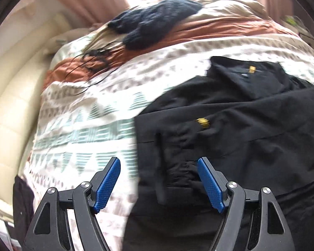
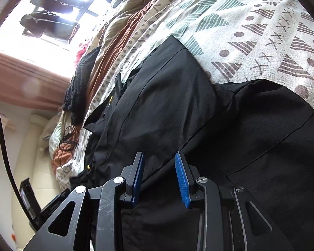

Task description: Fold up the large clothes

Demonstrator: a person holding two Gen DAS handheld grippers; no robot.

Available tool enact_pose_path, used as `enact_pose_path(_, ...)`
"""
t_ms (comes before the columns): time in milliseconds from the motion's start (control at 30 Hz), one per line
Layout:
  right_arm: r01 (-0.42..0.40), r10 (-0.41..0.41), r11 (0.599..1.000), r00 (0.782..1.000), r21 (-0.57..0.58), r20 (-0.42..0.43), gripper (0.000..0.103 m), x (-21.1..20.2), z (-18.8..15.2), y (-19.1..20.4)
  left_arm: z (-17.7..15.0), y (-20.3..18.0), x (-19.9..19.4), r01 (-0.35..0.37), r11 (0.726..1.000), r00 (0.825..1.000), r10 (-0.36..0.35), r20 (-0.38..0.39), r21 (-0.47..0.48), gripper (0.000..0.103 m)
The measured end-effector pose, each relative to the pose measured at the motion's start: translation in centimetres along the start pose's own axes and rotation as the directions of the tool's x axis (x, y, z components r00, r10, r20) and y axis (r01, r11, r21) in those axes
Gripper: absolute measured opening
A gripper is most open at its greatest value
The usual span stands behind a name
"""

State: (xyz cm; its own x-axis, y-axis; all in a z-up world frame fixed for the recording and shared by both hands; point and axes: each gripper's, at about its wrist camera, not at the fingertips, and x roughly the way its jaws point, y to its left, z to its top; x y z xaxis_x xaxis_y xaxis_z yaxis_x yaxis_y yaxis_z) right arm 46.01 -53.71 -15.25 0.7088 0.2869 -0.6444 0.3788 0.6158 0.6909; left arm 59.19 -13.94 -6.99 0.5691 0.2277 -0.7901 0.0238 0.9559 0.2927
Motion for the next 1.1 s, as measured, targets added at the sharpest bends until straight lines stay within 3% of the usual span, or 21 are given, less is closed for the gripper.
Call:
enact_pose_path(167,-0.003,0.003,1.000,1.000,0.001,-0.002,0.032,0.3,0.0,0.0,-1.1,4.4,0.3,0.093,0.988,0.996,-0.094,-0.006,-0.121,0.077)
enact_pose_path(333,-0.004,0.003,0.999,1.000,0.037,0.020,0.032,-0.1,0.5,-1.1,-2.3,4.0,2.9,0.184,0.970,0.980,-0.193,-0.043,-0.159,0.076)
enact_pose_path(433,-0.004,0.000,0.996,0.999,0.084,0.045,0.032,-0.7,1.2,-2.7,-3.2,2.9,5.1,0.204,0.965,0.972,-0.220,-0.082,-0.166,0.063)
enact_pose_path(500,0.000,-0.006,0.994,0.998,0.108,0.059,0.032,-0.9,1.7,-3.8,-3.8,2.3,6.5,0.213,0.961,0.966,-0.234,-0.110,-0.175,0.043)
enact_pose_path(533,-0.003,-0.004,0.993,0.998,0.118,0.062,0.032,-0.9,2.0,-4.3,-4.2,2.2,7.1,0.226,0.957,0.961,-0.250,-0.121,-0.183,0.038)
enact_pose_path(667,-0.041,0.026,0.985,0.996,0.169,0.091,0.027,-0.9,3.1,-6.5,-5.1,1.9,7.6,0.280,0.940,0.947,-0.304,-0.107,-0.197,0.017)
enact_pose_path(700,-0.040,0.023,0.985,0.994,0.169,0.103,0.022,-0.9,3.4,-6.8,-5.3,1.8,7.4,0.275,0.942,0.947,-0.300,-0.112,-0.193,0.017)
enact_pose_path(867,-0.079,0.048,0.979,0.985,0.188,0.166,0.018,-1.2,4.7,-8.2,-5.5,1.9,6.6,0.319,0.927,0.931,-0.345,-0.116,-0.197,0.017)
enact_pose_path(967,-0.083,0.045,0.976,0.981,0.199,0.187,0.018,-1.7,4.8,-8.2,-5.7,2.0,5.6,0.298,0.938,0.942,-0.319,-0.102,-0.176,0.017)
enact_pose_path(1033,-0.091,0.051,0.973,0.981,0.212,0.189,0.026,-2.2,4.6,-8.2,-5.8,2.5,4.9,0.300,0.935,0.943,-0.321,-0.093,-0.188,0.017)
enact_pose_path(1100,-0.097,0.056,0.974,0.978,0.203,0.201,0.056,-3.1,4.5,-8.0,-6.1,3.6,4.2,0.328,0.917,0.932,-0.353,-0.084,-0.226,0.017)
